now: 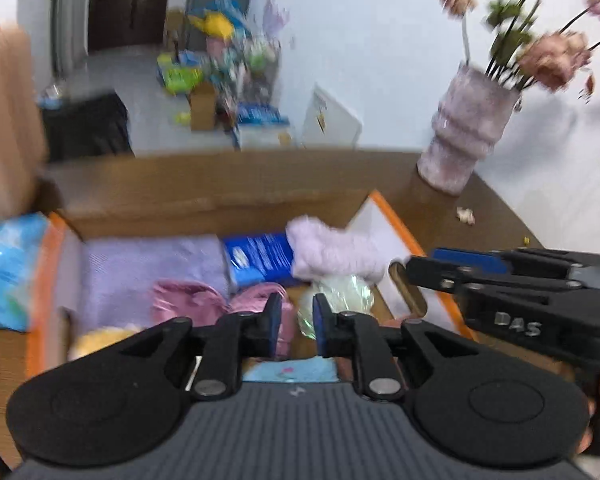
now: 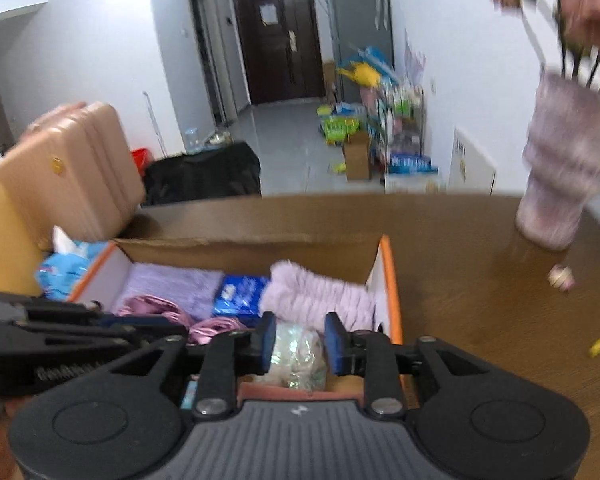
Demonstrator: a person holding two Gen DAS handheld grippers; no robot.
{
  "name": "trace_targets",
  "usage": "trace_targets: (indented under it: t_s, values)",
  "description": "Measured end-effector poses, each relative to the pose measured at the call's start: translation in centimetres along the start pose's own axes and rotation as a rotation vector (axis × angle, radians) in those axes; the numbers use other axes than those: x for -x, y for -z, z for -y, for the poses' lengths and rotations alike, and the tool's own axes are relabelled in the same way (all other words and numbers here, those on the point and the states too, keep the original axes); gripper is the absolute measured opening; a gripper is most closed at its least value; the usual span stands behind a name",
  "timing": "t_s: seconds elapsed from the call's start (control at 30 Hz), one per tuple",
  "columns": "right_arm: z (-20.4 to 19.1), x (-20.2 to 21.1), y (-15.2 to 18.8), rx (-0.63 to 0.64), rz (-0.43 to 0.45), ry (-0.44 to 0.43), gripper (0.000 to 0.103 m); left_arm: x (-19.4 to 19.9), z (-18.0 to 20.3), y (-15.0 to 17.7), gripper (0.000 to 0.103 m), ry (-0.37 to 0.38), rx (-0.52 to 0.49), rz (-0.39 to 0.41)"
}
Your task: Organize soft objects
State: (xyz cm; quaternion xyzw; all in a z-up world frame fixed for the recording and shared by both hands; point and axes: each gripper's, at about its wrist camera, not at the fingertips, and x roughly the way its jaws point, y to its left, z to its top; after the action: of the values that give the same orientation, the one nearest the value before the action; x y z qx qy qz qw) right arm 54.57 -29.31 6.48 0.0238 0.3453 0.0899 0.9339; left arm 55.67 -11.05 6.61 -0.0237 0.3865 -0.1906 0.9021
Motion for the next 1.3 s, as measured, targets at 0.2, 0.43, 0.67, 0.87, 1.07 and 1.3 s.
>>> trace_targets:
  t_s: [0.2,0.43,0.67,0.87,1.07,1.3]
  values:
    - [-1.4,10.0,-0.9,0.058,0.125,0.000,0.045,11.0,0.1,0.4,0.046,-0.095,-0.040,0.179]
    - [-2.0,16.4,1.0,0.087,0.281,-0.056,0.092,17.9,0.4,4.1,0.097,-0.191,-0.070,0.390]
    - [-3.1,17.0,3.6,0.068,0.395,-0.012,0.096,19.0,1.8,7.4,0.103,-0.228,-0.131,0.475]
    - [-3.9,17.7,4.5,0.061,0.421,-0.008,0.096,20.4,1.6,8.2,0.103,-0.225,-0.119,0.500]
    - [-4.8,19.8,6.4,0.070,0.456,0.026,0.096,22.4,1.0,10.3,0.103,-0.242,-0.095,0.546]
    - [-6.4,25.0,15.6,0.115,0.521,0.043,0.100,26.2,0.0,20.4,0.103,-0.293,-0.061,0.572]
